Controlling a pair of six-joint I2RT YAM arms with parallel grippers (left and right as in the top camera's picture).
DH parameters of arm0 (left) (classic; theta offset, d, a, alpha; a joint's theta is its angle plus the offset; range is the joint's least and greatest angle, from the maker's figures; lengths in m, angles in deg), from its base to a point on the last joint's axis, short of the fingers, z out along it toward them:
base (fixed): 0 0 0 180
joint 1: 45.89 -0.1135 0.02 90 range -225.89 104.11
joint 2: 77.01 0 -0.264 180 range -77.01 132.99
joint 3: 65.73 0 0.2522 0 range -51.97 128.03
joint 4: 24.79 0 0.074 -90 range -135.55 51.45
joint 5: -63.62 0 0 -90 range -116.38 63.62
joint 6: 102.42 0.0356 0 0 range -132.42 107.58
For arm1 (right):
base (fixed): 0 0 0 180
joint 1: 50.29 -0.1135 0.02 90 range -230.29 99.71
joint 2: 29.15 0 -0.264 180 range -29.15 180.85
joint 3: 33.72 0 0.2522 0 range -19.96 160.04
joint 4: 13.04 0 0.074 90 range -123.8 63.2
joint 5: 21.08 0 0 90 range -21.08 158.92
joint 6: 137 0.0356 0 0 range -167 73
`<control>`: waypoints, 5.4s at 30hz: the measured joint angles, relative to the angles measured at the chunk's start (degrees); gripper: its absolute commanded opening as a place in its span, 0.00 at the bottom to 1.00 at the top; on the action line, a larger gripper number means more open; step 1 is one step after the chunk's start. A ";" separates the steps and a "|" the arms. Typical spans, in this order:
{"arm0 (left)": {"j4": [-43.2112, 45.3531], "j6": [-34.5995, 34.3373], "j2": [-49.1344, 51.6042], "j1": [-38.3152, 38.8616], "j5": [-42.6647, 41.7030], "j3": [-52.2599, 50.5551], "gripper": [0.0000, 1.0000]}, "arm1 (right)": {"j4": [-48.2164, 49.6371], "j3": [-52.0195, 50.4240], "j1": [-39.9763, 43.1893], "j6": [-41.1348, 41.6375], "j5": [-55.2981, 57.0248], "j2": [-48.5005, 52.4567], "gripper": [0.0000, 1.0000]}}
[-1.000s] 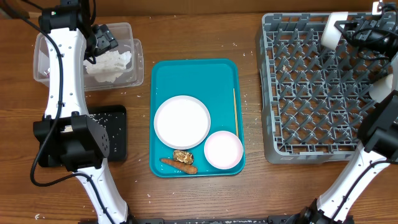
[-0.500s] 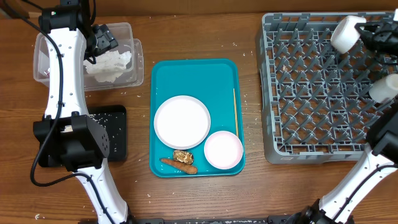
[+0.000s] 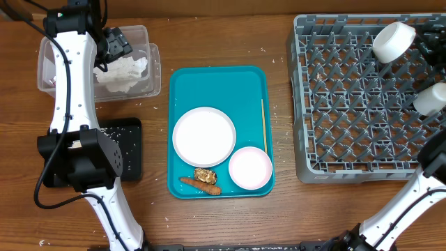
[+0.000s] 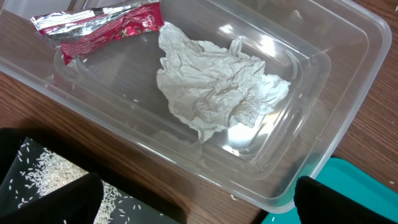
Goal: Sort waste into correct bins and load items into the dishwasher
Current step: 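Carry the white bowl with the right gripper and place it in the rack, then adjust the bowl upright in the rack with the right gripper, then move the right gripper to the white plate on the teal tray and grasp it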
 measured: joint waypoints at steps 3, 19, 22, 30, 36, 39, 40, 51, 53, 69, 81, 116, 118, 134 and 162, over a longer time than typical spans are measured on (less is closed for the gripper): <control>0.00 0.00 0.00 0.00 -0.02 0.00 1.00 | -7.50 3.30 1.18 -0.26 6.99 -0.42 0.39; 0.00 0.00 0.00 0.00 0.00 0.00 1.00 | -23.12 13.05 -3.85 -4.22 34.80 -15.98 0.26; 0.00 0.00 0.00 0.00 0.00 0.00 1.00 | -22.67 13.22 -8.09 -5.14 38.91 -16.79 0.11; 0.00 0.00 0.00 0.00 0.00 0.00 1.00 | -18.93 11.61 -19.65 -5.86 53.44 -11.47 0.04; -0.02 0.00 0.00 0.00 0.00 0.00 1.00 | -17.66 10.69 -20.70 -5.57 57.44 -3.28 0.04; 0.02 0.00 0.00 0.00 0.00 0.00 1.00 | -17.81 10.16 -20.20 -5.18 59.17 -0.96 0.04; -0.02 0.00 0.00 0.00 0.00 0.00 1.00 | -17.81 10.16 -20.00 -5.16 59.58 -0.55 0.04; 0.00 0.00 0.00 0.00 0.00 0.00 1.00 | -18.38 10.16 -17.53 -4.74 61.70 -0.02 0.04; 0.00 0.00 0.00 0.00 0.00 0.00 1.00 | -18.95 10.16 -17.11 -4.72 61.81 -0.02 0.04; 0.00 0.00 0.00 0.00 0.00 0.00 1.00 | -20.85 11.41 -15.74 -4.79 61.13 -0.04 0.04; 0.00 0.00 0.00 0.00 0.00 0.00 1.00 | -18.49 12.48 -17.07 -4.76 57.61 0.22 0.04; 0.00 0.00 0.00 0.00 0.00 0.00 1.00 | -33.53 22.93 -17.40 -4.72 69.02 1.49 0.04; 0.00 0.00 0.00 0.00 0.00 0.00 1.00 | -35.32 24.48 -17.73 -4.74 66.12 1.38 0.08; 0.00 0.00 0.00 0.00 0.00 0.00 1.00 | -52.15 28.96 -42.42 -13.11 44.74 -9.88 0.55; -0.02 0.00 0.00 0.00 0.00 0.00 1.00 | -20.20 -15.10 -71.52 -14.49 51.32 -9.18 0.56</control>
